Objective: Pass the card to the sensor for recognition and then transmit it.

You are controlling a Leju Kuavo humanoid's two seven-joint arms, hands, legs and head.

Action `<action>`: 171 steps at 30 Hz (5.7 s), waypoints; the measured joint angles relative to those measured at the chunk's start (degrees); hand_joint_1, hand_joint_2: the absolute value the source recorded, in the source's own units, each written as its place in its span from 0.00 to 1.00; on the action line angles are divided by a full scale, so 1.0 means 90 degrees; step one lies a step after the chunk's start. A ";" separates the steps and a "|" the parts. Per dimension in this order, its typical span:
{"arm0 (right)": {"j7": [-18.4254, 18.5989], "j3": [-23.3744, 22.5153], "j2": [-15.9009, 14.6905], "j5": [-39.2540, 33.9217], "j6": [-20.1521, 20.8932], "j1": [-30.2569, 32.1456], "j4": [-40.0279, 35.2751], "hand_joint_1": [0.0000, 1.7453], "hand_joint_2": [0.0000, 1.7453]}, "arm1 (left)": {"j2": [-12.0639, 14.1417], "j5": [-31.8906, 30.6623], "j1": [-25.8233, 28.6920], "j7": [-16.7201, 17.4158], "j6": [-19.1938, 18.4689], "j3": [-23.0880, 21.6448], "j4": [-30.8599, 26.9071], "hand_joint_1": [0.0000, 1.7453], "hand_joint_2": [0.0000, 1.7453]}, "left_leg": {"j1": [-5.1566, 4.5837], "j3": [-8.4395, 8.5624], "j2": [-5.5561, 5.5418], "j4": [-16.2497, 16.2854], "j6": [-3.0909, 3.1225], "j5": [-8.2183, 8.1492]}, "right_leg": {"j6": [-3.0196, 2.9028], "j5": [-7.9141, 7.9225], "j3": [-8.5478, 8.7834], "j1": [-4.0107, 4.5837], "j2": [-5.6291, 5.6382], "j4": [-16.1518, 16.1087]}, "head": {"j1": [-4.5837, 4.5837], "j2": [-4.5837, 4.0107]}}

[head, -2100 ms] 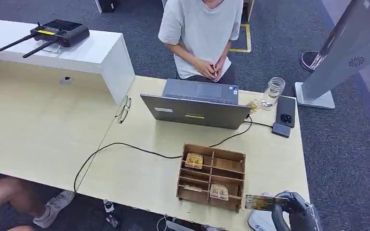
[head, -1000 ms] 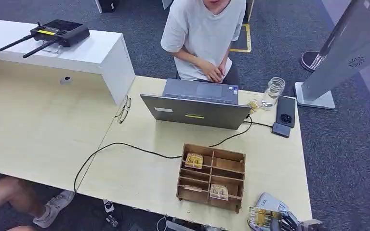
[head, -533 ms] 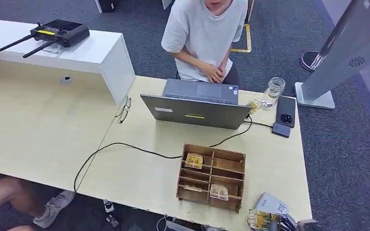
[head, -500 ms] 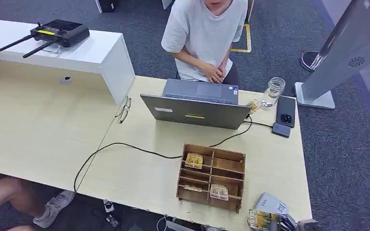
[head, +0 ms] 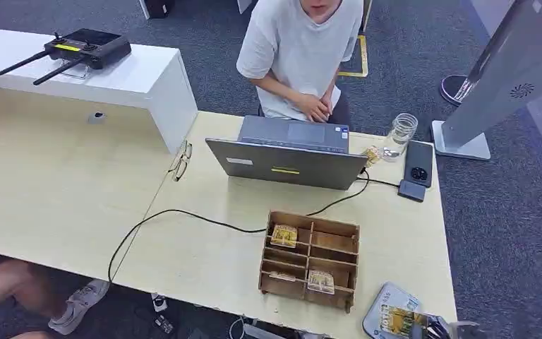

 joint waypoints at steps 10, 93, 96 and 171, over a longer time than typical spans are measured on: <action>0.0517 -0.0155 0.0136 0.0964 -0.0158 -0.0007 0.0102 1.00 1.00 | 0.0000 0.0002 0.0000 0.0039 0.0000 0.0005 0.0002 0.00 0.00 | 0.0000 0.0000 0.0000 0.0000 0.0000 0.0000 | 0.0000 0.0000 0.0000 0.0000 0.0000 0.0000 | 0.0000 0.0000; 0.0291 0.0080 0.0918 0.5187 -0.0548 -0.0648 -0.1075 1.00 1.00 | -0.0117 0.0058 -0.0010 0.0146 -0.0080 0.0134 0.0002 0.00 0.00 | 0.0000 0.0004 0.0005 0.0000 0.0000 0.0001 | 0.0000 0.0000 0.0003 0.0000 0.0002 0.0001 | 0.0000 0.0000; 0.0077 0.0066 0.0947 0.5269 -0.0573 -0.0651 -0.1363 1.00 1.00 | -0.0124 0.0051 -0.0011 0.0138 -0.0087 0.0153 0.0002 0.00 0.00 | 0.0000 0.0004 0.0005 0.0000 -0.0001 0.0001 | 0.0000 0.0000 0.0003 0.0000 0.0002 0.0001 | 0.0000 0.0000; 0.0337 0.0852 0.1909 0.6484 0.0751 -0.4256 0.0364 0.00 0.00 | -0.0143 -0.0947 -0.0519 0.0680 -0.0874 -0.0765 0.0002 0.00 0.00 | 0.0001 0.0004 0.0001 0.0002 -0.0008 0.0010 | -0.0003 0.0006 0.0004 0.0001 0.0001 0.0006 | 0.0000 0.0000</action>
